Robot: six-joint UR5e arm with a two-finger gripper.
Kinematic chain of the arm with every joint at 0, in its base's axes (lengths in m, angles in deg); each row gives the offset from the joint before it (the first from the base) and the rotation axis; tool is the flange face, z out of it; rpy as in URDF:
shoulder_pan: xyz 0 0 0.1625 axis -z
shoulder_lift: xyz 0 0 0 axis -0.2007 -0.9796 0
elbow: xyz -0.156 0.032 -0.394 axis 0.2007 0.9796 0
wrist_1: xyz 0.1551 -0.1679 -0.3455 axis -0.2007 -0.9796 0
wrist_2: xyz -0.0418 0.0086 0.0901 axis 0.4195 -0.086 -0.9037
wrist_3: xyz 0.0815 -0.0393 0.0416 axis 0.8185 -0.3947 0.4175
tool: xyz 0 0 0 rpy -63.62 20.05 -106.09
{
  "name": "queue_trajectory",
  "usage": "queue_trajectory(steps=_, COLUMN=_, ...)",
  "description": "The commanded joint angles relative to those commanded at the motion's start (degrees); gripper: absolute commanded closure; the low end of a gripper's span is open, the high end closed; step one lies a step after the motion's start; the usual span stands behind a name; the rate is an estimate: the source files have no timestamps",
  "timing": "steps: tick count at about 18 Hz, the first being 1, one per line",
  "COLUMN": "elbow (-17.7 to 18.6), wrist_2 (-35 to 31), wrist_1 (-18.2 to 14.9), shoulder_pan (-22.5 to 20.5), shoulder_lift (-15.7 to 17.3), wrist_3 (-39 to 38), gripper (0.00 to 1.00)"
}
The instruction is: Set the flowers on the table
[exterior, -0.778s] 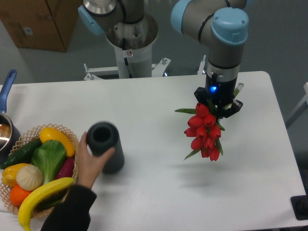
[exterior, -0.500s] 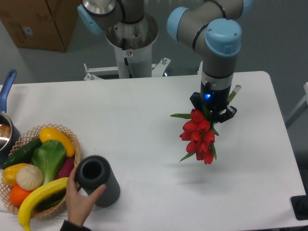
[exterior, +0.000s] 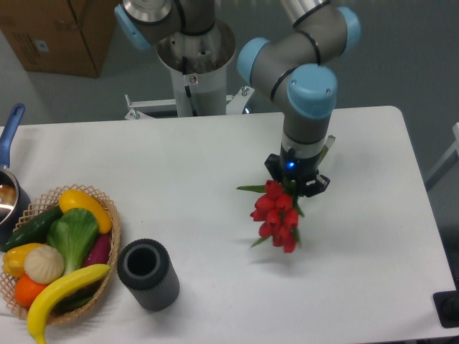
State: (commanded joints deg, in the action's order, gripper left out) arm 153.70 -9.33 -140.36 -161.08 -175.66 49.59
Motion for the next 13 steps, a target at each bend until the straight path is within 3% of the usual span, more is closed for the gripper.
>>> queue_trajectory(steps=13, elbow=-3.9, wrist_2=0.4, wrist_1=-0.3, shoulder_pan=-3.4, shoulder_lift=1.8, wrist_3=3.0, gripper=0.00)
